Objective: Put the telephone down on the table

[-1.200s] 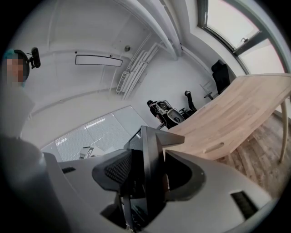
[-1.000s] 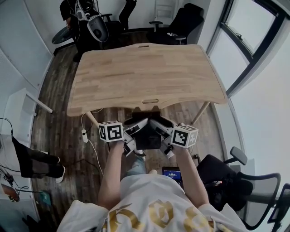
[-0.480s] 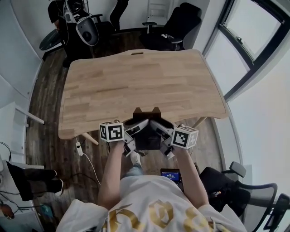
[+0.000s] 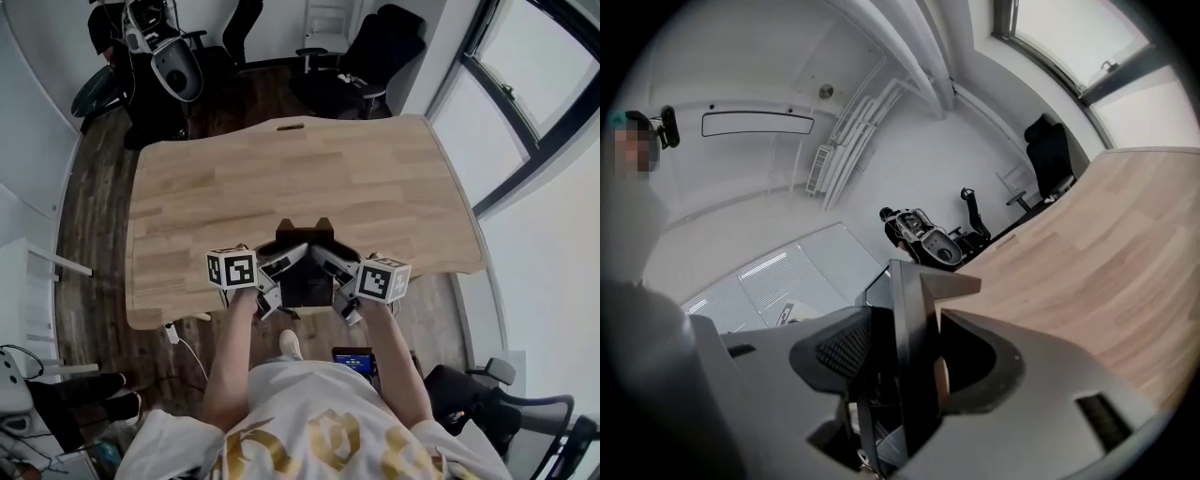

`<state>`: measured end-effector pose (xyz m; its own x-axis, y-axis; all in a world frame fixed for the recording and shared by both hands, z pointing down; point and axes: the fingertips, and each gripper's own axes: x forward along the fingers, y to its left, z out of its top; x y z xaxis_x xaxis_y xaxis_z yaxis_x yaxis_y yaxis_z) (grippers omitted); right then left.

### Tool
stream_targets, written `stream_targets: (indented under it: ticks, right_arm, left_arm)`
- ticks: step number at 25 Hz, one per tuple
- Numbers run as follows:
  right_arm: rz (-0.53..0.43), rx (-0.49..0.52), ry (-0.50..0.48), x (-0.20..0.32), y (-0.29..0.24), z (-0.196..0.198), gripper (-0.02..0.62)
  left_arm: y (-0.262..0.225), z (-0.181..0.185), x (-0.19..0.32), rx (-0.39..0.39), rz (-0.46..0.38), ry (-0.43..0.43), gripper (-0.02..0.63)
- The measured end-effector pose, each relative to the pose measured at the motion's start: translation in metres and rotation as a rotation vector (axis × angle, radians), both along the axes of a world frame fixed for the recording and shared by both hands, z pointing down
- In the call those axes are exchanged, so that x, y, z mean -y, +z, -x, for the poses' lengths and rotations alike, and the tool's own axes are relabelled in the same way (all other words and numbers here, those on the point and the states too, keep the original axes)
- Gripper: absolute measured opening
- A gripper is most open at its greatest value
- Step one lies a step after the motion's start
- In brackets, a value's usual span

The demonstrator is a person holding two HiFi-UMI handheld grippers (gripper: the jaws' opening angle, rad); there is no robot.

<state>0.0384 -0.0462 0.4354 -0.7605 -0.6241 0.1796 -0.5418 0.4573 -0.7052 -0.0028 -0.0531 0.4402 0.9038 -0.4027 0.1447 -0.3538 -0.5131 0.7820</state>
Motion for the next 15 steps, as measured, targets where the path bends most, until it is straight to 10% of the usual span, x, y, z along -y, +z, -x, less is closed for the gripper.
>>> stream_targets:
  ticks: [15]
  right_arm:
    - [0.005,0.006,0.036,0.057,0.013,0.024,0.215]
  left_arm:
    - [0.012,0.024,0.058,0.002,0.006,0.042,0.252]
